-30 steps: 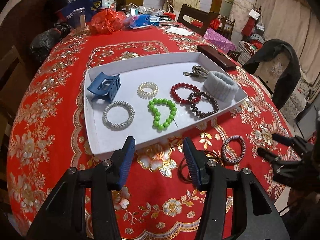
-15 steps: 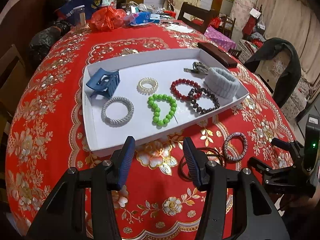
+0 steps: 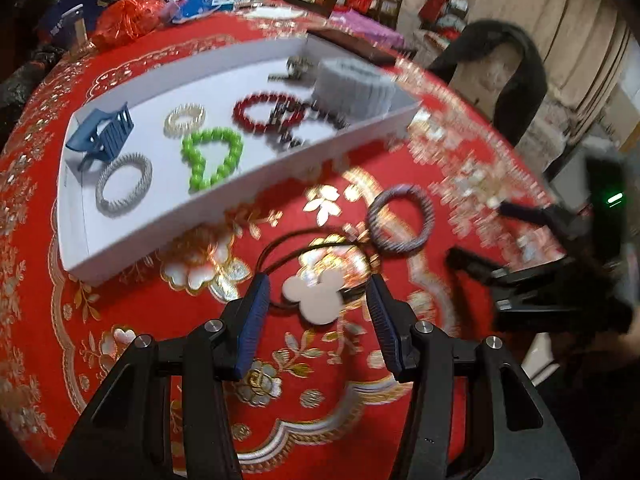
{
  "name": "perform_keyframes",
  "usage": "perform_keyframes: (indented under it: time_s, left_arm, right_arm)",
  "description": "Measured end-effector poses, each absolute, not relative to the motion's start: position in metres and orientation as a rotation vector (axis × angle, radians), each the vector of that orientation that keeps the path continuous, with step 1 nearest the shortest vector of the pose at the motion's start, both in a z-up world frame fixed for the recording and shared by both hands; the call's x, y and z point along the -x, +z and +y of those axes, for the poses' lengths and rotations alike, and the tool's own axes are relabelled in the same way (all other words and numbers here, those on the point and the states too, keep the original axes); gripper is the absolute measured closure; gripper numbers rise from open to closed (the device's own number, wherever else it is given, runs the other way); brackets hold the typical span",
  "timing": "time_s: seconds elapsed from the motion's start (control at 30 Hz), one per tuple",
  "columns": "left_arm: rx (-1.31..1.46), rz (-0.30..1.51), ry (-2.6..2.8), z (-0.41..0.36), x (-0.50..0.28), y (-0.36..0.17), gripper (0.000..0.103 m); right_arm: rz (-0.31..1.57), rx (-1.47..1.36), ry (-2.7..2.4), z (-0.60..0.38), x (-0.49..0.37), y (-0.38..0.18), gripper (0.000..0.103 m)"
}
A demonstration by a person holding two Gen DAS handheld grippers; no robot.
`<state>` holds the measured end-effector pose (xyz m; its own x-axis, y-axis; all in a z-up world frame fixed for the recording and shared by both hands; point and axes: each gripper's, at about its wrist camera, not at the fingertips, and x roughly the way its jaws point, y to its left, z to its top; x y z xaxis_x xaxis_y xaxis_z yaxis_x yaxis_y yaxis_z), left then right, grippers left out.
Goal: Organize jewelry
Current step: 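Move the left tool to the black Mickey-charm hair tie and grasp it, then grasp the grey-purple braided bracelet with the right tool while the left tool holds the hair tie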
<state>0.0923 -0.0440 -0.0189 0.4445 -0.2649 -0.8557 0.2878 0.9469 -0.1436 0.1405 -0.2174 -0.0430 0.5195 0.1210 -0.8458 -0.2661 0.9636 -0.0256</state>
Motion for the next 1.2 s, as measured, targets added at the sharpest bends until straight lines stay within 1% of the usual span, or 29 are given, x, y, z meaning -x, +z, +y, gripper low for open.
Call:
perform_keyframes:
  time_s: [0.2, 0.43, 0.5, 0.67, 0.77, 0.9, 1.0, 1.1, 1.2]
  left_arm:
    - [-0.063, 1.027, -0.353, -0.05, -0.094, -0.024, 0.053]
    - [-0.188, 0.978, -0.382, -0.059, -0.086, -0.03, 0.052]
    - [-0.181, 0.974, -0.407, -0.058, -0.087, -0.03, 0.069]
    - [-0.114, 0.977, -0.394, -0.049, -0.09, -0.027, 0.069]
    - [-0.075, 0.926, -0.402, -0.043, -0.089, -0.012, 0.069]
    - [-0.048, 0.885, -0.396, -0.038, -0.087, 0.004, 0.069]
    - [-0.044, 0.898, -0.366, -0.034, -0.089, 0.007, 0.069]
    - [-0.048, 0.903, -0.312, -0.029, -0.088, 0.01, 0.069]
    - [-0.037, 0.887, -0.268, -0.022, -0.087, 0.016, 0.069]
  right_arm:
    - [0.998, 0.159, 0.234, -0.218, -0.141, -0.043, 0.0]
    - [0.98, 0.15, 0.24, -0.218, -0.139, -0.043, 0.0]
    - [0.978, 0.144, 0.232, -0.219, -0.139, -0.043, 0.0]
    - [1.001, 0.162, 0.25, -0.216, -0.14, -0.043, 0.0]
    - [1.011, 0.166, 0.247, -0.215, -0.142, -0.042, 0.0]
    - [0.943, 0.149, 0.27, -0.214, -0.139, -0.028, 0.0]
    - [0.918, 0.112, 0.336, -0.21, -0.14, -0.022, 0.0]
    - [0.94, 0.114, 0.421, -0.197, -0.146, -0.028, 0.0]
    - [0.95, 0.191, 0.459, -0.179, -0.153, -0.037, 0.0]
